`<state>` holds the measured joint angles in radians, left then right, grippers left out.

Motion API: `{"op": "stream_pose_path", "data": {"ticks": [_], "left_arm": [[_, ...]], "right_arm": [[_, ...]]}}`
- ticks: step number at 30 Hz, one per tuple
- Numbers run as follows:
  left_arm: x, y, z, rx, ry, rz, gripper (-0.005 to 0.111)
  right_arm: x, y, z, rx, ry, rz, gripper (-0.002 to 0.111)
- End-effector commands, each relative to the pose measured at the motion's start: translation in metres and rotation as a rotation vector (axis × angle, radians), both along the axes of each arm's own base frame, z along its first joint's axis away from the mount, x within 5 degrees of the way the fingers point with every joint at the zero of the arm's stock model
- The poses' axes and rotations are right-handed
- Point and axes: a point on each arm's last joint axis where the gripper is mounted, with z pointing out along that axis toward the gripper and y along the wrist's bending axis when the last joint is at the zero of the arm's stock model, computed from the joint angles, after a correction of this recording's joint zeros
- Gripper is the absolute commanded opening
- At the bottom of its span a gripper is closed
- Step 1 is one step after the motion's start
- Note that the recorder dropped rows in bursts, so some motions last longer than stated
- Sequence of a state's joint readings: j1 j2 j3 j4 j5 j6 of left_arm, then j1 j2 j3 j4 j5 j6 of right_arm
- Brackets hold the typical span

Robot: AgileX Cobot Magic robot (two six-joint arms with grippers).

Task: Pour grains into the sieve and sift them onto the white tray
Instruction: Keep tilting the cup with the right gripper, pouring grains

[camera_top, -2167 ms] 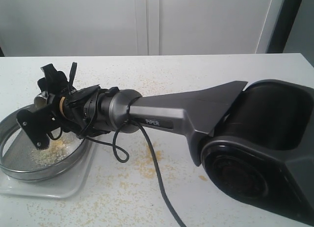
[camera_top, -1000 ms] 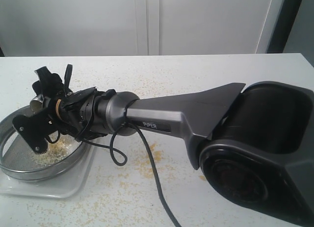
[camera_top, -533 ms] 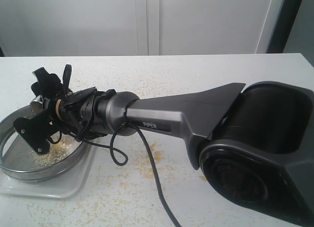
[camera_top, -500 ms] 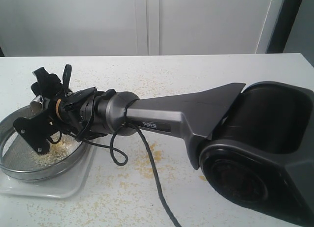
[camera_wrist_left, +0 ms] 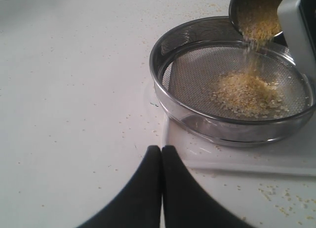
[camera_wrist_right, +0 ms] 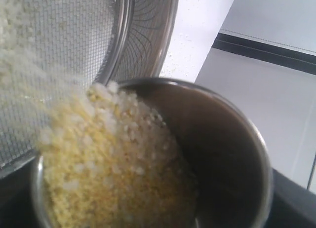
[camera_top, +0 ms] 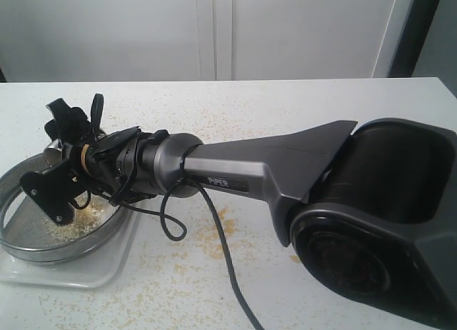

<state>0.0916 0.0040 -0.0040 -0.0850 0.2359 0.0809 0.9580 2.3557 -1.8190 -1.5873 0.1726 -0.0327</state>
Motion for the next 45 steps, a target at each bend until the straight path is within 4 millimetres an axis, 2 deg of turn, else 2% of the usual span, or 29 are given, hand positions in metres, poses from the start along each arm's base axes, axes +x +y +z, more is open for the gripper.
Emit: {"op": "stream_pose_path", "data": {"ticks": [1,45], "left_arm": [[0.000,0.000,-0.001,-0.004,-0.003,-0.004,0.000],[0.000,0.000,-0.001,-0.004,-0.003,-0.004,0.000]], "right_arm": [[0.000,0.000,0.015,0.009,-0.034,0.005,0.000],[0.013,-0.011,0.015,-0.033,-0.094,-0.042,0.000]]}}
